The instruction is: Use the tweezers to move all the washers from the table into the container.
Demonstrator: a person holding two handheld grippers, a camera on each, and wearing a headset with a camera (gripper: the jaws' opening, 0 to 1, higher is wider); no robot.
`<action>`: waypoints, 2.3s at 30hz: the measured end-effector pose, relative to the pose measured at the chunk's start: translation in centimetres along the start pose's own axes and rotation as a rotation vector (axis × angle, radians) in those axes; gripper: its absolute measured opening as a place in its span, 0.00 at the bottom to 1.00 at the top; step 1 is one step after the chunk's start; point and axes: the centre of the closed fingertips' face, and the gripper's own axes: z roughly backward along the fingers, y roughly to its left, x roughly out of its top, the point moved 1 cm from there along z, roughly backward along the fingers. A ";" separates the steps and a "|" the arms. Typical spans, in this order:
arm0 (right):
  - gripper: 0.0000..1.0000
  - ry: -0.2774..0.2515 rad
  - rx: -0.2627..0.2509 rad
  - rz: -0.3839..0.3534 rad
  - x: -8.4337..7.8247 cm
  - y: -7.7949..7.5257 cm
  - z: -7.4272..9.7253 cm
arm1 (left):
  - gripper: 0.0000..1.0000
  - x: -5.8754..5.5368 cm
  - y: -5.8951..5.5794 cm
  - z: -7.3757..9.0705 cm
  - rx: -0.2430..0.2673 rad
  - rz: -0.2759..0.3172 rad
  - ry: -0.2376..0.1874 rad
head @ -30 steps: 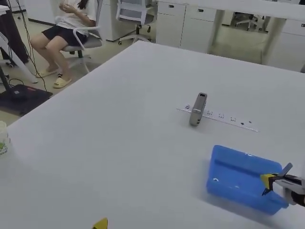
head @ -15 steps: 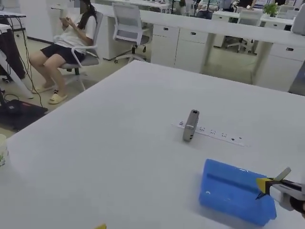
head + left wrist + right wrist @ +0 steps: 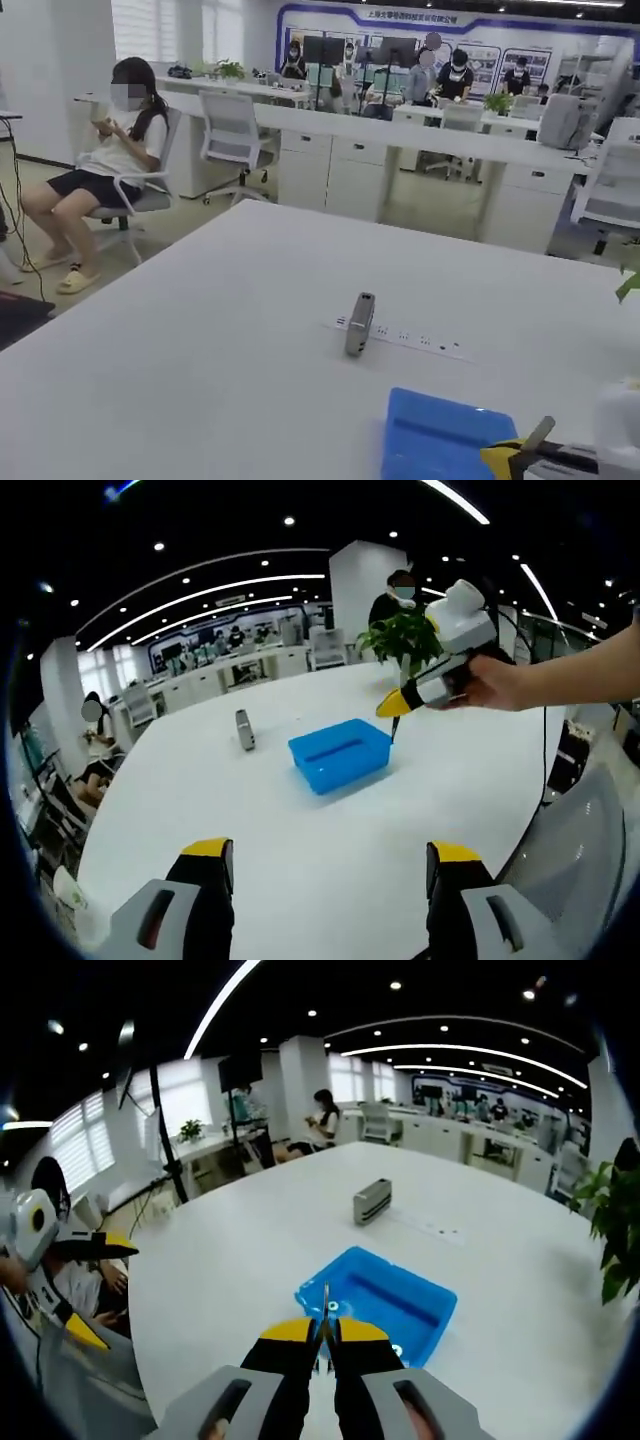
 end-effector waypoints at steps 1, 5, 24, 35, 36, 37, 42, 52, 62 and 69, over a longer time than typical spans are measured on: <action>0.04 0.000 0.011 0.006 -0.1 0.4 0.2 | 0.77 1.2 -0.4 0.1 -0.033 -0.008 -0.024; 0.04 -0.002 0.073 0.010 -0.2 2.3 1.2 | 0.71 3.8 -1.4 0.1 -0.118 -0.027 -0.052; 0.04 -0.028 0.399 0.037 0.5 10.0 6.1 | 0.40 11.1 -7.3 -1.2 -0.637 0.064 -0.115; 0.04 0.044 0.550 0.040 -0.9 12.7 6.9 | 0.24 11.4 -11.4 -1.5 -0.896 0.049 -0.063; 0.04 0.048 0.557 0.041 -1.0 12.8 7.0 | 0.23 11.2 -11.7 -1.4 -0.917 0.040 -0.050; 0.04 0.055 0.571 0.046 -1.2 13.0 7.1 | 0.22 11.0 -11.9 -1.3 -0.935 0.031 -0.038; 0.04 0.068 0.619 0.036 -1.5 13.5 7.5 | 0.14 10.9 -12.5 -1.0 -1.000 0.015 -0.012; 0.04 0.083 0.658 0.028 -2.4 13.9 7.9 | 0.00 10.9 -12.8 -1.2 -1.029 -0.015 -0.002; 0.07 0.025 0.611 -0.020 -2.0 12.7 7.8 | 0.00 11.7 -11.9 -1.1 -1.010 -0.052 -0.039; 0.13 0.052 0.581 -0.003 -2.8 12.1 7.7 | 0.00 12.3 -11.0 -0.7 -1.010 -0.033 -0.074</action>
